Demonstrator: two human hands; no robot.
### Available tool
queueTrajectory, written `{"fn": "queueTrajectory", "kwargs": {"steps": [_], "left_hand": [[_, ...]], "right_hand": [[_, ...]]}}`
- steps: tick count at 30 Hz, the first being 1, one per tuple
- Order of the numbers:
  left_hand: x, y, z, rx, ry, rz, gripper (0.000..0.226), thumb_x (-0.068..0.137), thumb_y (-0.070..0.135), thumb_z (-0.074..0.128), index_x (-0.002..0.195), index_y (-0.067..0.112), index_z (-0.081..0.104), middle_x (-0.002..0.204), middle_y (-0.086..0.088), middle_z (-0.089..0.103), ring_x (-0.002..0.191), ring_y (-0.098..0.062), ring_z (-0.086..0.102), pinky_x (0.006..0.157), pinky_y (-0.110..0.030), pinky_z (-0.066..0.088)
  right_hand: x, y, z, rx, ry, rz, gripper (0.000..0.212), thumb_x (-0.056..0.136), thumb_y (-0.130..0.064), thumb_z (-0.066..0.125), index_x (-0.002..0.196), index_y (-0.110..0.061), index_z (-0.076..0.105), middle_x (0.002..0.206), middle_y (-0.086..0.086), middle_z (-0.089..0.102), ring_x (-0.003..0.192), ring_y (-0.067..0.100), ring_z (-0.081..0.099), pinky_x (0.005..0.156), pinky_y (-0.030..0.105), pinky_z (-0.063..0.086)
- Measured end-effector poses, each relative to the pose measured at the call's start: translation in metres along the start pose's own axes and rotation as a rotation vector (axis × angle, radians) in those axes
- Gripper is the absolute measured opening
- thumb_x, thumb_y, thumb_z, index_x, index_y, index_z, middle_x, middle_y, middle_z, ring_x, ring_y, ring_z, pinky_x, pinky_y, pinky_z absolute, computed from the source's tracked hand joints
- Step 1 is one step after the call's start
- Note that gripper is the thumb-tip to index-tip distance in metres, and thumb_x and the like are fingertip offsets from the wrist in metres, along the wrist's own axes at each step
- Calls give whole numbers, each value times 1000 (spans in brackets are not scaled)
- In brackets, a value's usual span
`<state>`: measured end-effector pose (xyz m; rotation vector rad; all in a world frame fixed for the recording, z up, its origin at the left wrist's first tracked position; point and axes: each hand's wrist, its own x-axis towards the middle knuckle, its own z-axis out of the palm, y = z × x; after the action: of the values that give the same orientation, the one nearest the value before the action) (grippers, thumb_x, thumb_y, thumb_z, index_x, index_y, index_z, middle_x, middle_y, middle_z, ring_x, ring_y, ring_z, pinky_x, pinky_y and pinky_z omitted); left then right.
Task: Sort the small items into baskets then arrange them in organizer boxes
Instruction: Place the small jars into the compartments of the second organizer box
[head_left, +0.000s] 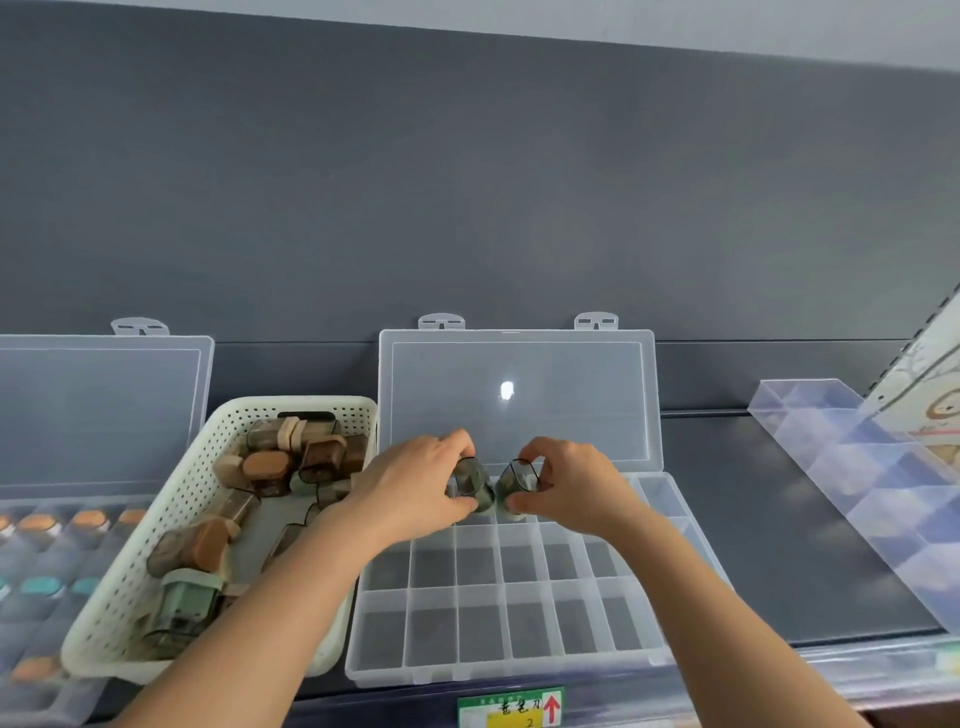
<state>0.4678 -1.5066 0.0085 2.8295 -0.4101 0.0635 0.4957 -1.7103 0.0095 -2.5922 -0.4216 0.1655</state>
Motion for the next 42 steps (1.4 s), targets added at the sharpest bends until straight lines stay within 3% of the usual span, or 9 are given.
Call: {"fn": "queueTrajectory", "kwargs": {"steps": [4,8,18,30,34,39,42], "left_hand": [[3,1,0,-37,19,21,41,78,41,67,114,33,49,103,15,55,95,-9,51,73,-27,43],[8,5,1,-11,-2,55,39,77,33,69,112,29,55,100,15,49,97,-9,45,74,-26,41],[14,8,10,92,-101,24,47,78,31,70,122,25,57,110,4,52,103,-17,48,75,-27,36],[19,10,8,124,-204,8,47,85,39,65,129,25,55,111,3,52,107,-18,46,86,-34,33],[18,12,8,109,-182,-2,45,87,39,64,129,25,56,111,3,52,99,-16,44,81,-32,31],[13,12,6,109,-169,-8,48,88,40,62,133,25,53,114,3,52,108,-18,47,90,-35,34],[5,7,-5,52,-91,-24,46,88,39,62,131,27,54,110,5,53,106,-16,48,88,-33,37]], "right_hand": [[2,1,0,-85,5,-7,40,70,-38,68,108,-25,63,65,-13,57,71,14,56,58,24,43],[6,-3,1,-189,-24,-17,40,70,-40,71,102,-17,65,80,-2,68,80,21,62,69,33,54],[11,-6,11,-318,-135,4,53,71,-50,76,108,-15,64,98,2,66,90,22,61,75,33,54],[11,-1,10,-208,-88,-8,50,73,-49,75,114,-25,64,102,-1,67,94,20,60,80,33,53],[11,-3,11,-205,-69,-1,47,73,-47,75,112,-24,65,99,-1,68,90,20,61,79,33,54],[12,-5,11,-218,-66,-18,51,73,-51,74,115,-24,63,100,-1,68,92,19,61,79,32,54],[13,-18,10,-194,-24,-79,49,76,-53,71,115,-23,62,94,-2,67,86,18,61,78,31,53]]}}
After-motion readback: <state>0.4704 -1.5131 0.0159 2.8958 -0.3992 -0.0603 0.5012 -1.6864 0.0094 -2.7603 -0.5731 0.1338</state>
